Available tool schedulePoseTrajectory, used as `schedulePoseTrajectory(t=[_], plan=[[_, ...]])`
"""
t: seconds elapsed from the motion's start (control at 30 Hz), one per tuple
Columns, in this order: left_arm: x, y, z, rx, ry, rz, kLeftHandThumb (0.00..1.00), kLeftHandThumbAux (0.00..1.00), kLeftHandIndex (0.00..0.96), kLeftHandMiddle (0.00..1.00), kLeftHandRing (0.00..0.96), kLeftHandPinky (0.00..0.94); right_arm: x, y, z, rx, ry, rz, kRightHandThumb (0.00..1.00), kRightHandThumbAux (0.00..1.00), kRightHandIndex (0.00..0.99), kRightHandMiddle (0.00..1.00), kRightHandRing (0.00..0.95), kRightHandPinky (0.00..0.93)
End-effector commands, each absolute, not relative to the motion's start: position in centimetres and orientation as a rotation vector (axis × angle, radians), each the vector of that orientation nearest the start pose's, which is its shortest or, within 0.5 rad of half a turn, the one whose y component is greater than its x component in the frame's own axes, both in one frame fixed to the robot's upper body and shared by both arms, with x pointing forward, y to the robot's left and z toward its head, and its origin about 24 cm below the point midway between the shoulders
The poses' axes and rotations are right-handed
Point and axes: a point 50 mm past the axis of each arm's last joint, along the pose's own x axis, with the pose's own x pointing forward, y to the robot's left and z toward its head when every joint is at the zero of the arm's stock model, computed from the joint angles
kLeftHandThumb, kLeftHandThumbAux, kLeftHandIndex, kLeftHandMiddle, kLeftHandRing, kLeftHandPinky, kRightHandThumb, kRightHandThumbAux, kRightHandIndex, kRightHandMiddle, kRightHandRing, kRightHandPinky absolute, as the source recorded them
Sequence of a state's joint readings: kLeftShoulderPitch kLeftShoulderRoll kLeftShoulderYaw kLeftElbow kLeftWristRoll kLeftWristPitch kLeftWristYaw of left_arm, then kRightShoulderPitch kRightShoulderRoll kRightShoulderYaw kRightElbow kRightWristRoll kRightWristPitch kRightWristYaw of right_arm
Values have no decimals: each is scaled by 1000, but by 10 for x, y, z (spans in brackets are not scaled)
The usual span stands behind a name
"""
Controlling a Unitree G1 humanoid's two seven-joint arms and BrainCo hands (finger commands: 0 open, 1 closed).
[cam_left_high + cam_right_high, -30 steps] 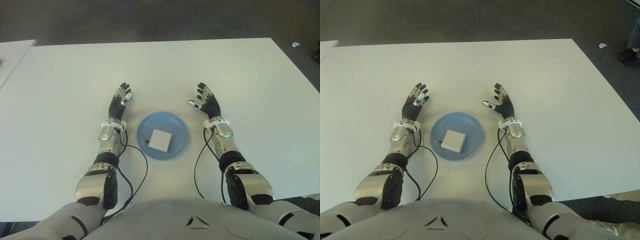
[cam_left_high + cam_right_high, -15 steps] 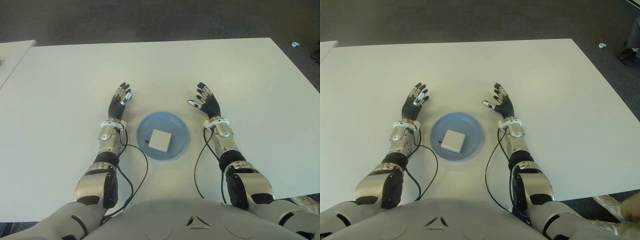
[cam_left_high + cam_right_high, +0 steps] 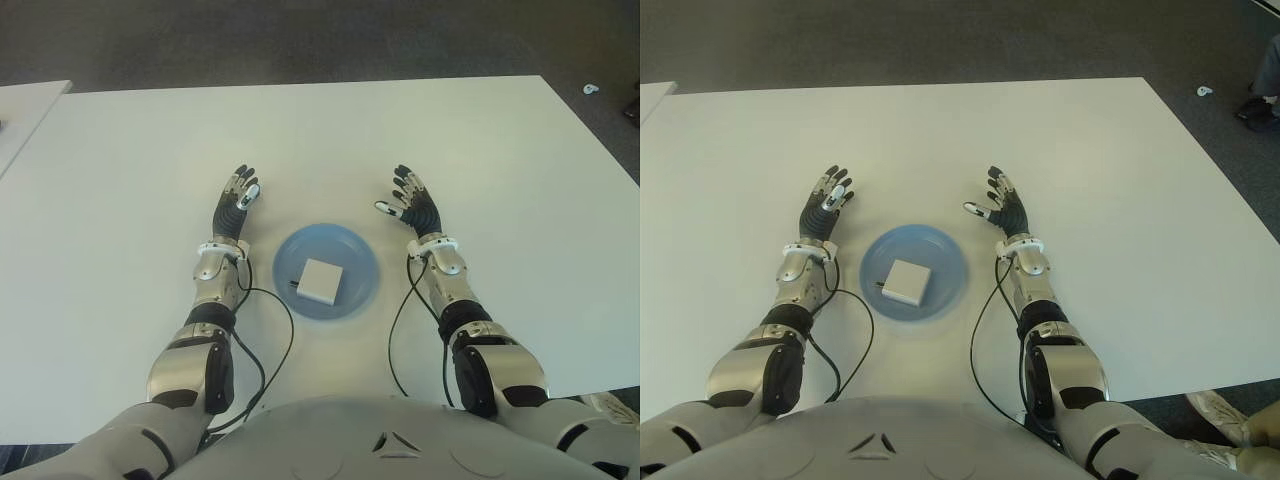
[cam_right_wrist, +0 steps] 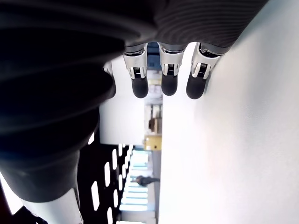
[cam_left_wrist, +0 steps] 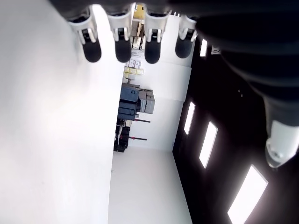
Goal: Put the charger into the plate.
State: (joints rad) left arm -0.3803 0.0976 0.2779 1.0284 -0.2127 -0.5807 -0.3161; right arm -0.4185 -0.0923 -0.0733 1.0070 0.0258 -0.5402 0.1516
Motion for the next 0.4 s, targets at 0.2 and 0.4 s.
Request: schedulePoseTrajectory(t=[0.2, 0.4], plan=[[283, 202, -32, -183, 78, 16, 8, 552, 0, 98, 96, 87, 275, -161, -55, -29, 266, 138, 0, 824, 24, 46, 30, 58], [284, 202, -32, -179, 80, 14, 1, 550, 0, 97, 93, 85, 276, -160, -55, -31, 264, 137, 0, 824, 23, 45, 30, 58]])
